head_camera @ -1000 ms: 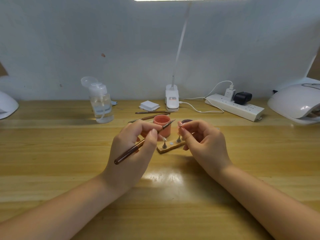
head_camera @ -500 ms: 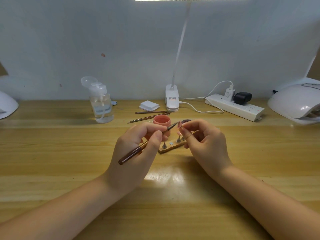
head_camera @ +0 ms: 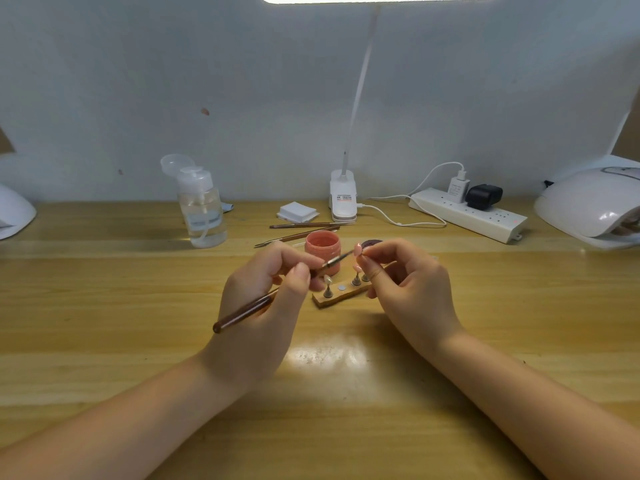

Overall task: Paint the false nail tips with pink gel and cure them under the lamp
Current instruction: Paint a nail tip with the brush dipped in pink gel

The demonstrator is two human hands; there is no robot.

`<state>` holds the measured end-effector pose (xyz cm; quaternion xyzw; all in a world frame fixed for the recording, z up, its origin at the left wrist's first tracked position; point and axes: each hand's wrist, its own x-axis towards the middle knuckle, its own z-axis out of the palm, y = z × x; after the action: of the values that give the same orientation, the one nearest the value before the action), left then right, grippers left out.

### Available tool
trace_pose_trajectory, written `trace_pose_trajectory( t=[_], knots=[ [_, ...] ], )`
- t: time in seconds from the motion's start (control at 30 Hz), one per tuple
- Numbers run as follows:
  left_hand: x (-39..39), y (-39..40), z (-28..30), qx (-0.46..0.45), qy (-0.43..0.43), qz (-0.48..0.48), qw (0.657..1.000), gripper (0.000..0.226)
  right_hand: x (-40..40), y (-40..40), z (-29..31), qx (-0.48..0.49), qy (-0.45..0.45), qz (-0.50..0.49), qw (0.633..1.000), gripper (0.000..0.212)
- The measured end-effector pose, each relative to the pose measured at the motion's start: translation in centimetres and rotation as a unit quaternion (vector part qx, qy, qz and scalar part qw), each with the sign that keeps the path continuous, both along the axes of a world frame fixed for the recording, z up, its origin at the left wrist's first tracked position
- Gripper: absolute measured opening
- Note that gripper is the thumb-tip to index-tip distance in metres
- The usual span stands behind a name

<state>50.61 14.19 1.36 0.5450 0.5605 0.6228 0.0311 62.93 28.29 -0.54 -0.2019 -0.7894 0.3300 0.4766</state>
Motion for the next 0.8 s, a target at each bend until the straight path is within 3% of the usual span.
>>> trace_pose_trajectory(
  t=[0.8],
  knots=[
    [0.12, 0.03, -0.08, -0.025, -0.019, -0.026, 0.999, 0.023, -0.08, -0.01, -0.08, -0.003, -0.002, -0.001, 1.0, 0.008]
  ],
)
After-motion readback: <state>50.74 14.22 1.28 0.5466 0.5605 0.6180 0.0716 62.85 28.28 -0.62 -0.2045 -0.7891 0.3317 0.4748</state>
